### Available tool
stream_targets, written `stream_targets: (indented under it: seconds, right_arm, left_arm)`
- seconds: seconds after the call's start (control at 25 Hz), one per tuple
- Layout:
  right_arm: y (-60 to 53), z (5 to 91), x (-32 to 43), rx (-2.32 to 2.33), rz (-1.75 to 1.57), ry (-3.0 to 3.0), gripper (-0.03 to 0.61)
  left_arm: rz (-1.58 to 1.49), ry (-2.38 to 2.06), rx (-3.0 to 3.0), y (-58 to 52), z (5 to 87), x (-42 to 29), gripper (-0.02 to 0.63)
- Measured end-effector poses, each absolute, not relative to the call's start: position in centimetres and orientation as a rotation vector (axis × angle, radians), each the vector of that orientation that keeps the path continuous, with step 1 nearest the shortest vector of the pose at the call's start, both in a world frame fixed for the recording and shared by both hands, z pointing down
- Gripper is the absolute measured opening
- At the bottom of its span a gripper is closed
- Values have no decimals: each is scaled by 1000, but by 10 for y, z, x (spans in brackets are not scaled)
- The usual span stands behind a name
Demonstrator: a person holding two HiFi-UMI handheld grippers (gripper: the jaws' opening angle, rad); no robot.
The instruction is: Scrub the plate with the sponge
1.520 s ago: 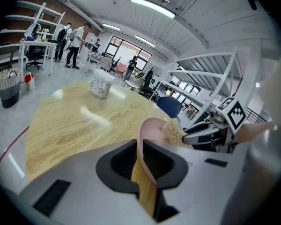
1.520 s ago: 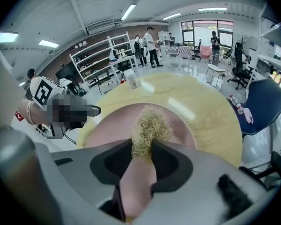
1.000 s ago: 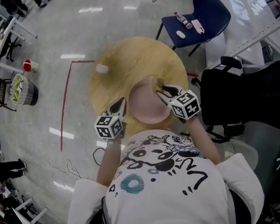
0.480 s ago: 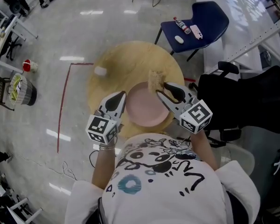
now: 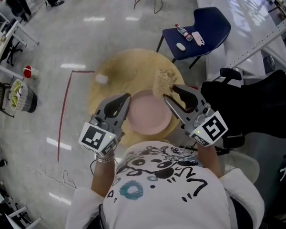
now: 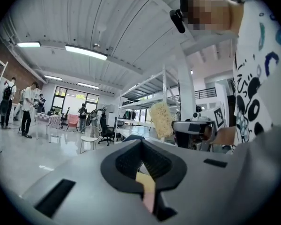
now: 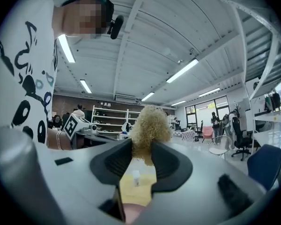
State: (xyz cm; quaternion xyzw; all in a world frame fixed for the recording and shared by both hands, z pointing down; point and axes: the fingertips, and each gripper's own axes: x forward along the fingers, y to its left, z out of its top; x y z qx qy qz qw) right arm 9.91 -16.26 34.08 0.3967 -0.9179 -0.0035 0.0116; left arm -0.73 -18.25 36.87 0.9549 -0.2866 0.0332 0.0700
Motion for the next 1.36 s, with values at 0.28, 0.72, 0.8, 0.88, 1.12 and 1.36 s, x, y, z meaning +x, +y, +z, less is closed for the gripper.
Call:
stream_targets:
  seconds: [0.28,0.72,0.8,0.88,1.12,1.36]
  right_arm:
    - [-155,313,104,1255,-172,-2851,129]
    - [-155,295,89,1272,-234,-2845,129]
    - [-155,295,87,1267,-240,-2840,129]
    - [-155,295,88,1264,-242,-2838,129]
    - [-155,293,88,1261,-192,-2885,129]
    - [-150,299,93,1232,-220,-2888,129]
  left_arm:
    - [-5,-802,2938,-179,333,2,15]
    - [14,-779,2997,-178,324,0,15]
    - [-12,-771,2993,-178,323,1,15]
    - [-23,-755,2990,-178,325,3,15]
    - [20,-754,2974,-177,331,4,15]
    - [32,-738,2985,-174,332,0,15]
